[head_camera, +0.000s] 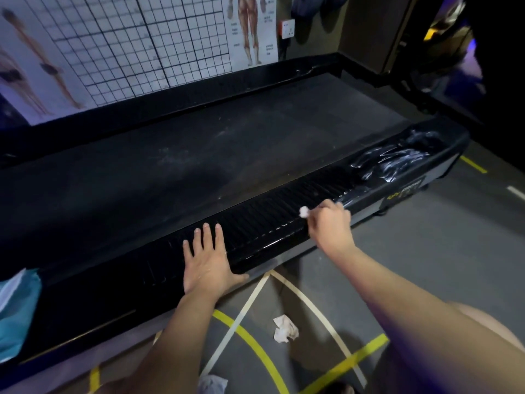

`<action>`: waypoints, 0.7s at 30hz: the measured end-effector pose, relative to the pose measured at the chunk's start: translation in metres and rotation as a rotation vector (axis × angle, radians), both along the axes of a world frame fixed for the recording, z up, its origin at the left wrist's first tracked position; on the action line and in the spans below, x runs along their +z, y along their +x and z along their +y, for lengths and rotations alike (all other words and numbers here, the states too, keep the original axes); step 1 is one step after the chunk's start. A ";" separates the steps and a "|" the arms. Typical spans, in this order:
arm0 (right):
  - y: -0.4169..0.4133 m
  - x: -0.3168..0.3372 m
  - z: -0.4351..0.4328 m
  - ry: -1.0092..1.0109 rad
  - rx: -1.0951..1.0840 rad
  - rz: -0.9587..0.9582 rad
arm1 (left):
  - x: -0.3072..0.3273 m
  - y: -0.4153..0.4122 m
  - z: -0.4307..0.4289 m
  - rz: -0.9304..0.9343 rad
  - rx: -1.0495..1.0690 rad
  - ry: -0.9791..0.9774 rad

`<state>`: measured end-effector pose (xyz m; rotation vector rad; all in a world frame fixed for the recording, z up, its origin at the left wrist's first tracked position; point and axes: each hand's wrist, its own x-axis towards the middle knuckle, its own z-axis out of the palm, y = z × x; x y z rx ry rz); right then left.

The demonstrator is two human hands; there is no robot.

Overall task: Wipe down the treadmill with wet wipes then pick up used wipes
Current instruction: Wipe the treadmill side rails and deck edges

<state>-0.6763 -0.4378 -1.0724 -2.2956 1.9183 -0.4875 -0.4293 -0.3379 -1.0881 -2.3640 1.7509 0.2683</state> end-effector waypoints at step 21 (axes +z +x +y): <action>-0.030 0.014 -0.027 0.031 -0.220 -0.088 | 0.000 0.001 0.000 -0.029 -0.018 0.021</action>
